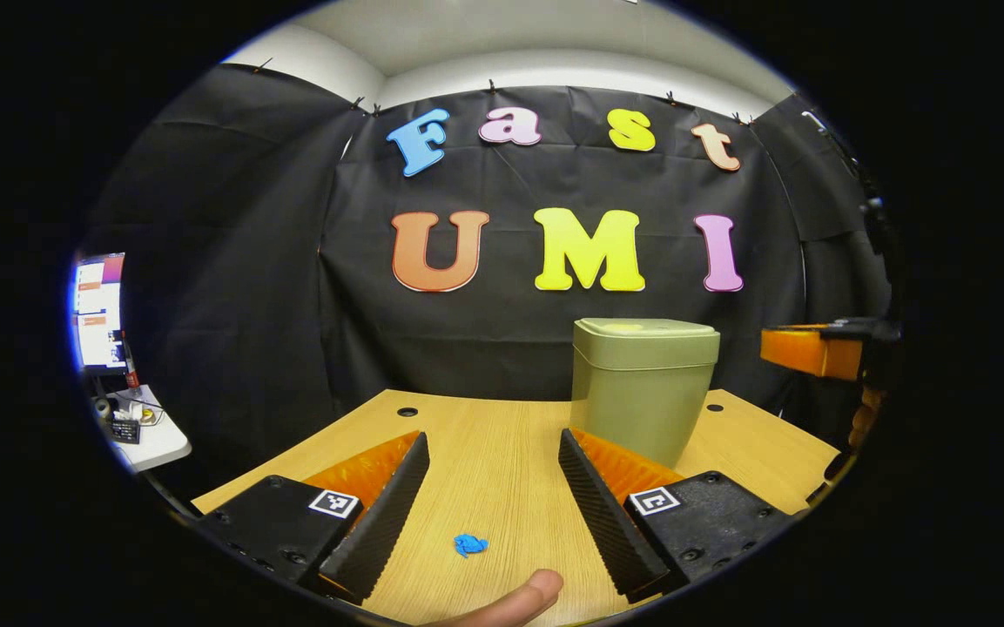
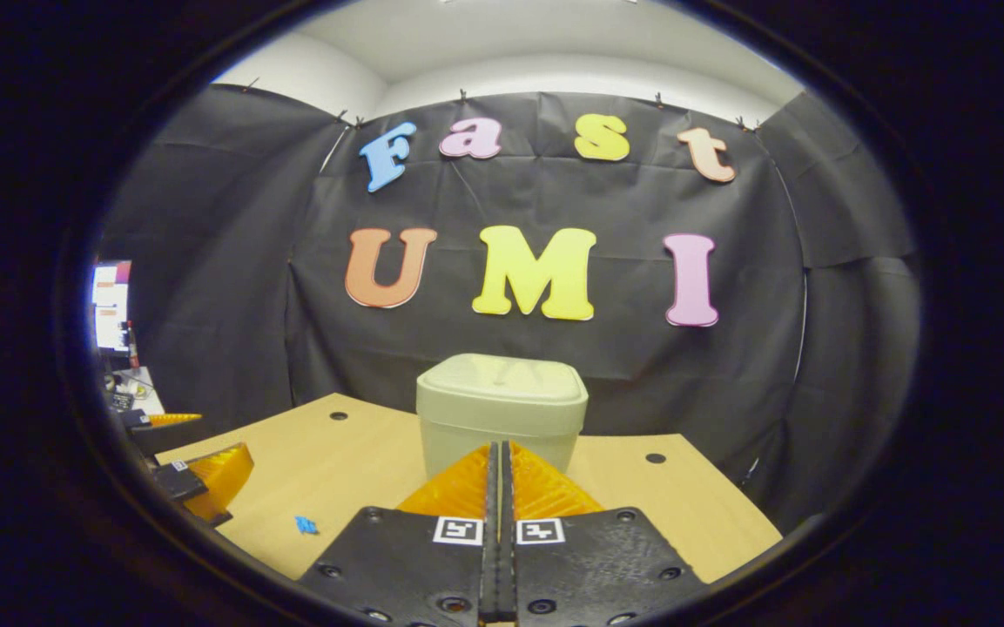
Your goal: Press the lid of the desktop garbage bin to open it, pick up the crumpled paper on the desktop and throw it into the bin, then pick up the pop can on the desktop and drop it into the bin, and finally close the garbage bin lid.
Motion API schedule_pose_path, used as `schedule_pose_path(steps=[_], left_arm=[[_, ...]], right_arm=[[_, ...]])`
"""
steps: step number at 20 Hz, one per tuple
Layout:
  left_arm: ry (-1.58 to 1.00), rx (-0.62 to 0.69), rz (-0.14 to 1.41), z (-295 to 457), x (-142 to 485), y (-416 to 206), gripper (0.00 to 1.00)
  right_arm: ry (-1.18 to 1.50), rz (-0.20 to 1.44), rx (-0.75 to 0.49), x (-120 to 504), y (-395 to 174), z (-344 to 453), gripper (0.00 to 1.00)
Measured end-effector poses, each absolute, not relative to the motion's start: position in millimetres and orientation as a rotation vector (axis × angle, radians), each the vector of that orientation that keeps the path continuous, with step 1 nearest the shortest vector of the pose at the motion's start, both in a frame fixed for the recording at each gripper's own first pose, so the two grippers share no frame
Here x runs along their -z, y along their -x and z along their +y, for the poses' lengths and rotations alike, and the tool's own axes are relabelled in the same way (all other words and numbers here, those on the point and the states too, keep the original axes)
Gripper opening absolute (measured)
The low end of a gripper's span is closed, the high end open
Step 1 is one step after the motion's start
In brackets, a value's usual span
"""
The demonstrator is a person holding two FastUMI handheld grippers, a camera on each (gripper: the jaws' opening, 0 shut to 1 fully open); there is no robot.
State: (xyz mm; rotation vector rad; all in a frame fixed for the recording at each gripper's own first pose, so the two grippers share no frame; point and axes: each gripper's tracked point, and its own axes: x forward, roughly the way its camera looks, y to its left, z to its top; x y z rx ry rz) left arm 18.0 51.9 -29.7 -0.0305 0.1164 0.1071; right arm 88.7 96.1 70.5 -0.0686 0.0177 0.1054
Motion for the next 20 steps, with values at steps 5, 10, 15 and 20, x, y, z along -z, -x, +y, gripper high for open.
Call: schedule_pose_path(steps=[5, 10, 15, 20], left_arm=[[0.052, -0.121, 0.122, 62, 33, -20, 0.97], [0.069, -0.132, 0.129, 69, 34, -20, 0.97], [0.084, -0.133, 0.127, 70, 34, -21, 0.97], [0.08, -0.139, 0.128, 75, 35, -22, 0.97]], right_arm=[[0.033, 0.028, -0.098, -116, -141, 103, 0.0], [-0.005, 0.107, -0.102, -122, -192, 112, 0.0], [-0.024, 0.233, -0.101, -104, -234, 120, 0.0], [-0.02, 0.301, -0.104, -84, -248, 131, 0.0]])
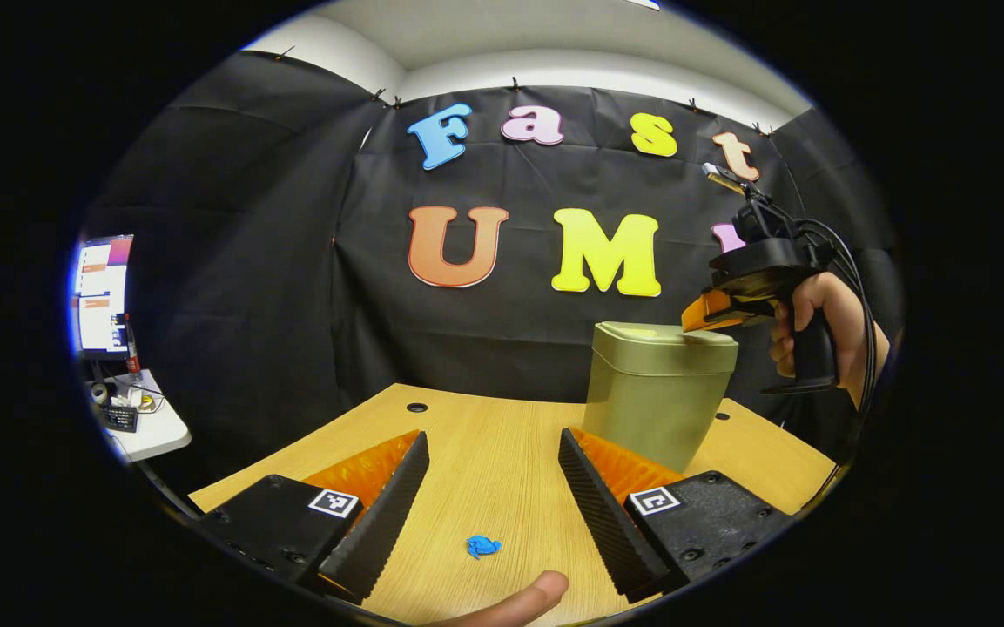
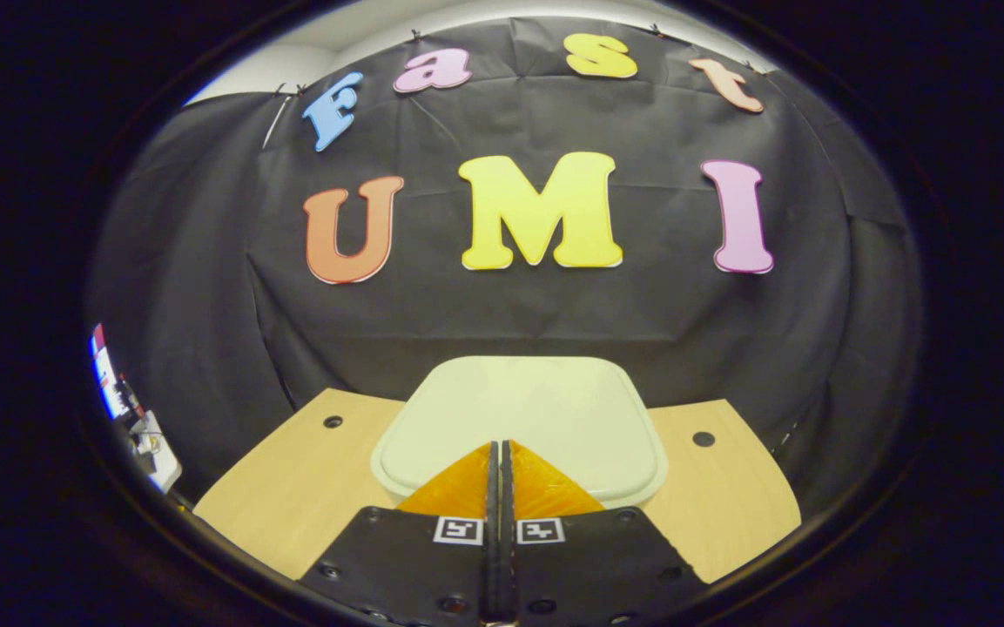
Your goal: Press the lid of the desktop garbage bin to open it, pick up the crumpled paper on the desktop and throw it into the bin, then pick up the pop can on the desktop and drop it into the bin, and finally close the garbage bin lid.
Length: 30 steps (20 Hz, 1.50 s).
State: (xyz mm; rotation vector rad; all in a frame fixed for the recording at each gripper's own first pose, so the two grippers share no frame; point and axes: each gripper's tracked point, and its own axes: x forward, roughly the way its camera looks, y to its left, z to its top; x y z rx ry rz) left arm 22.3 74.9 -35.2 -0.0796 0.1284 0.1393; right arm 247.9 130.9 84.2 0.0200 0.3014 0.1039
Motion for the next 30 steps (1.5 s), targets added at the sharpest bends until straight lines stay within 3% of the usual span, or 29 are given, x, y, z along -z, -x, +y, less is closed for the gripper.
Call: schedule_pose_path(steps=[9, 19, 30], left_arm=[[0.102, -0.15, 0.153, 78, 44, -25, 0.97], [0.078, -0.133, 0.159, 70, 46, -26, 0.97], [0.072, -0.128, 0.177, 68, 54, -32, 0.97]], right_arm=[[0.115, 0.319, -0.019, -76, -251, 125, 0.0], [0.121, 0.313, -0.015, -73, -246, 124, 0.0], [0.117, 0.136, 0.012, -125, -217, 126, 0.0]])
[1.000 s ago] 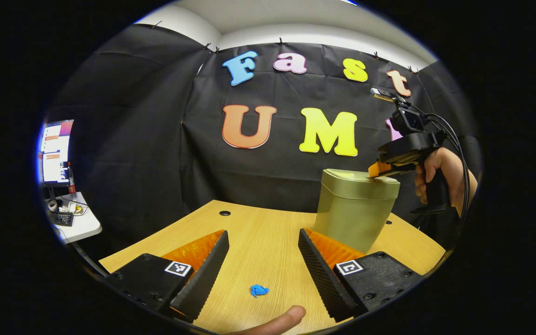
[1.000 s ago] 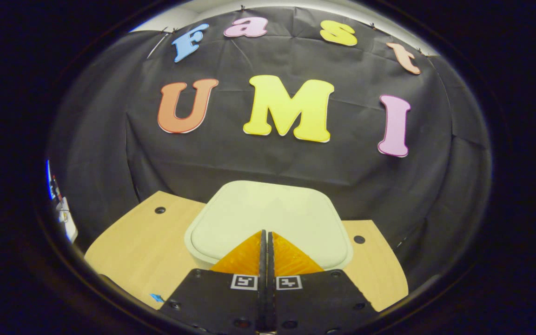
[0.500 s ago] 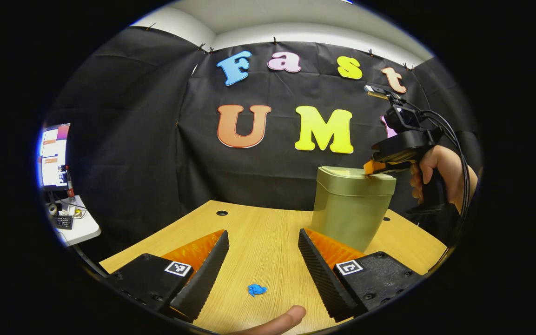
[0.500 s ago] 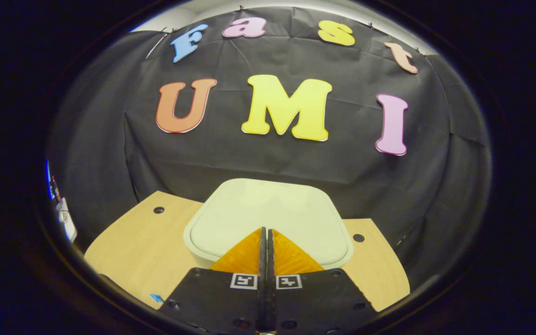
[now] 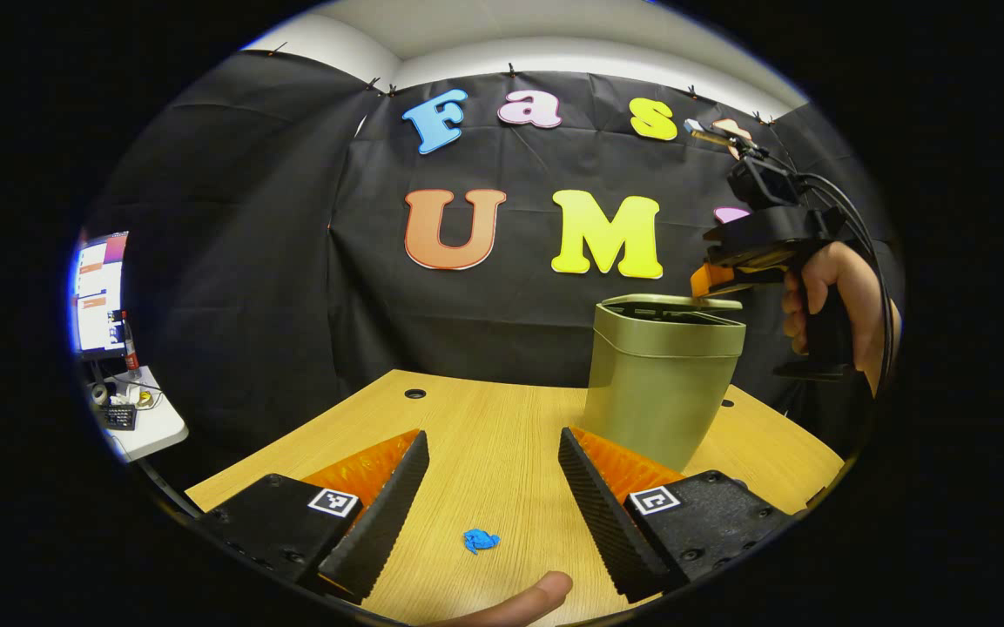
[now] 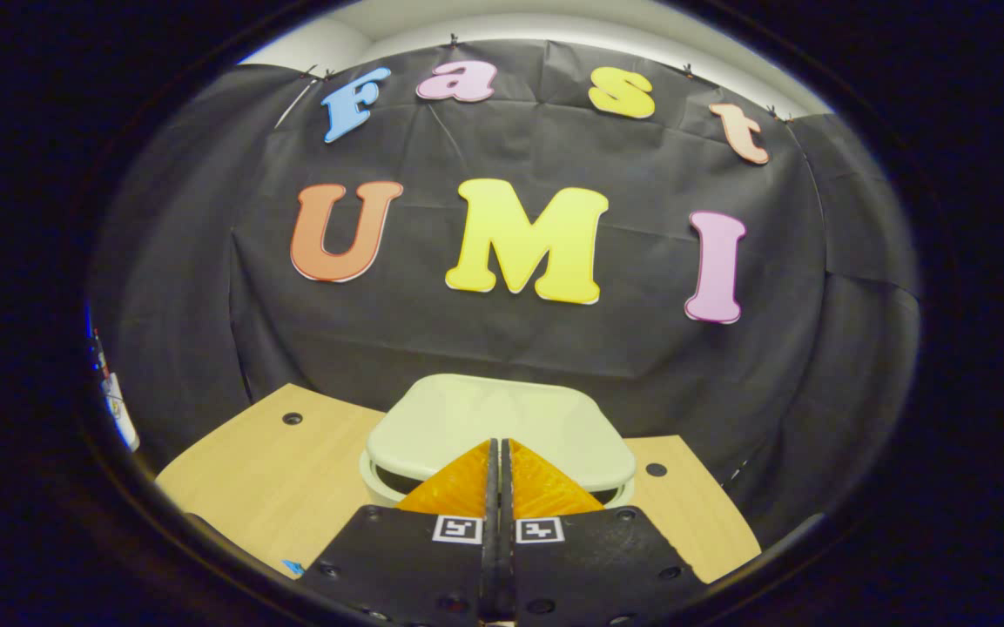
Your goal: Press the lid of the desktop garbage bin to open it, pick up the crumpled paper on the desktop and throw it into the bin, then pick up the pop can on the desktop and drop it into the bin, and finally close the garbage bin lid.
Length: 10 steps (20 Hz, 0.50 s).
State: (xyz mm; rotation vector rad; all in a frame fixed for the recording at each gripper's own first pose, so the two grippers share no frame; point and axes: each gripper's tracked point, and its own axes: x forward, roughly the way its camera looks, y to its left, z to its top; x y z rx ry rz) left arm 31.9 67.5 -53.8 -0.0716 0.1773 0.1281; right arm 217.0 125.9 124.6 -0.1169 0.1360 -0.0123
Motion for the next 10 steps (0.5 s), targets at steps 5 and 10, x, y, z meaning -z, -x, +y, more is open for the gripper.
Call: schedule_pose_path(steps=[5, 10], left_arm=[[0.102, -0.094, 0.182, 61, 56, -35, 0.97], [0.073, -0.099, 0.167, 64, 50, -33, 0.96]], right_arm=[[0.041, 0.102, -0.004, -140, -167, 124, 0.0], [-0.03, 0.113, -0.075, -132, -123, 126, 0.04]])
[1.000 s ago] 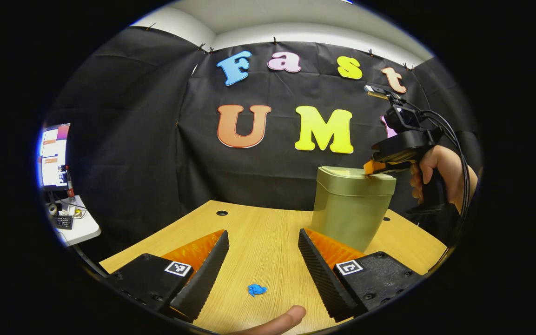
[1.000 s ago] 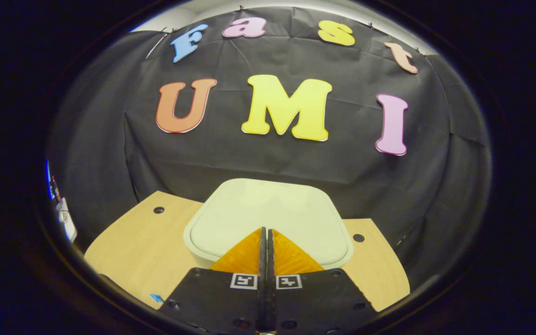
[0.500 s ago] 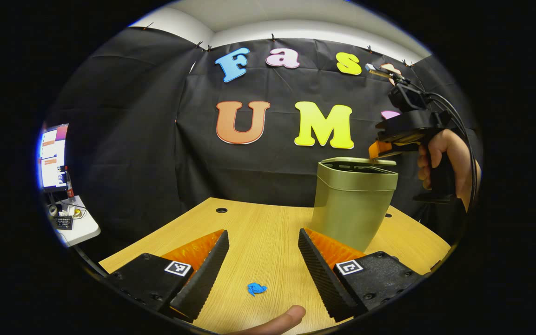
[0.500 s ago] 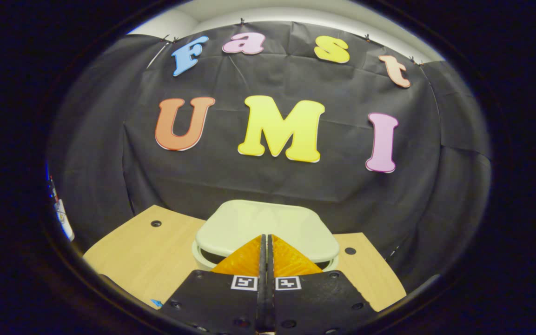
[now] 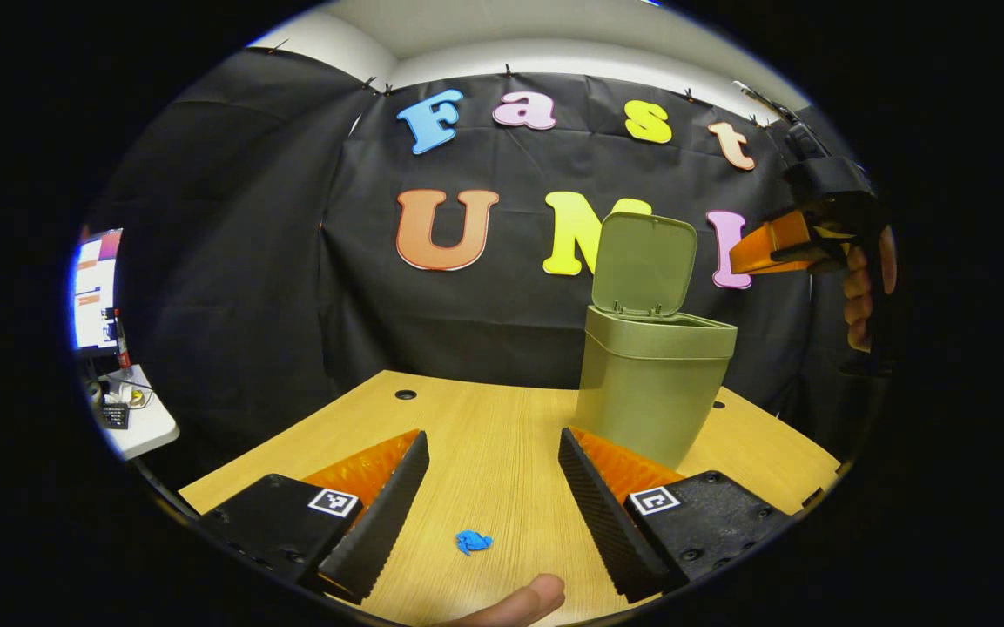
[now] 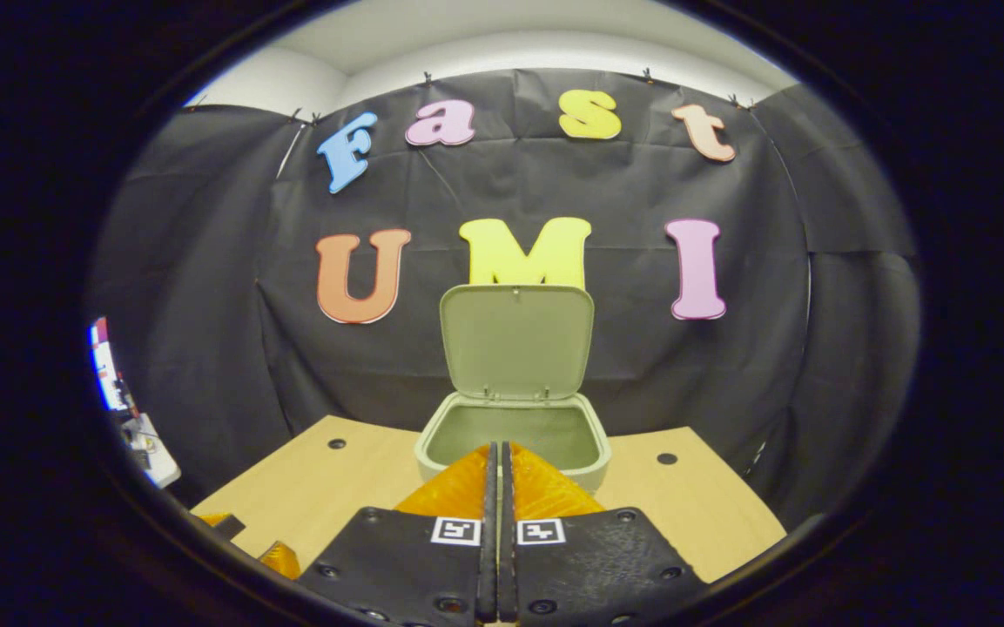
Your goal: Press the lid of the desktop garbage bin to open it, pick up the crumpled paper on the desktop and throw it into the bin, then pick up the pop can on the desktop and drop it into the bin, and finally close the garbage bin lid.
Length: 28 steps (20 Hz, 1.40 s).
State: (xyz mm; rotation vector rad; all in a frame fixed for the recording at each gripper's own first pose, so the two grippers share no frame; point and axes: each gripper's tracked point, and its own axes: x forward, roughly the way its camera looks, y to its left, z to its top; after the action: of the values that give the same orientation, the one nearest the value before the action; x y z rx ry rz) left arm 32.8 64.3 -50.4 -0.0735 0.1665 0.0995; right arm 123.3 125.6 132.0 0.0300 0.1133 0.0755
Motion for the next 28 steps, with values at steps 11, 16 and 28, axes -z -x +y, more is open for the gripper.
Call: schedule_pose_path(steps=[11, 16, 28], left_arm=[[0.068, -0.094, 0.18, 60, 53, -33, 0.97], [0.053, -0.108, 0.184, 65, 54, -33, 0.97], [0.031, -0.149, 0.29, 85, 89, -37, 0.97]], right_arm=[[0.044, 0.084, -0.046, -107, -75, 111, 0.92], [0.05, 0.092, -0.098, -85, -54, 123, 0.95], [0.042, 0.062, -0.125, -6, -17, 89, 0.98]])
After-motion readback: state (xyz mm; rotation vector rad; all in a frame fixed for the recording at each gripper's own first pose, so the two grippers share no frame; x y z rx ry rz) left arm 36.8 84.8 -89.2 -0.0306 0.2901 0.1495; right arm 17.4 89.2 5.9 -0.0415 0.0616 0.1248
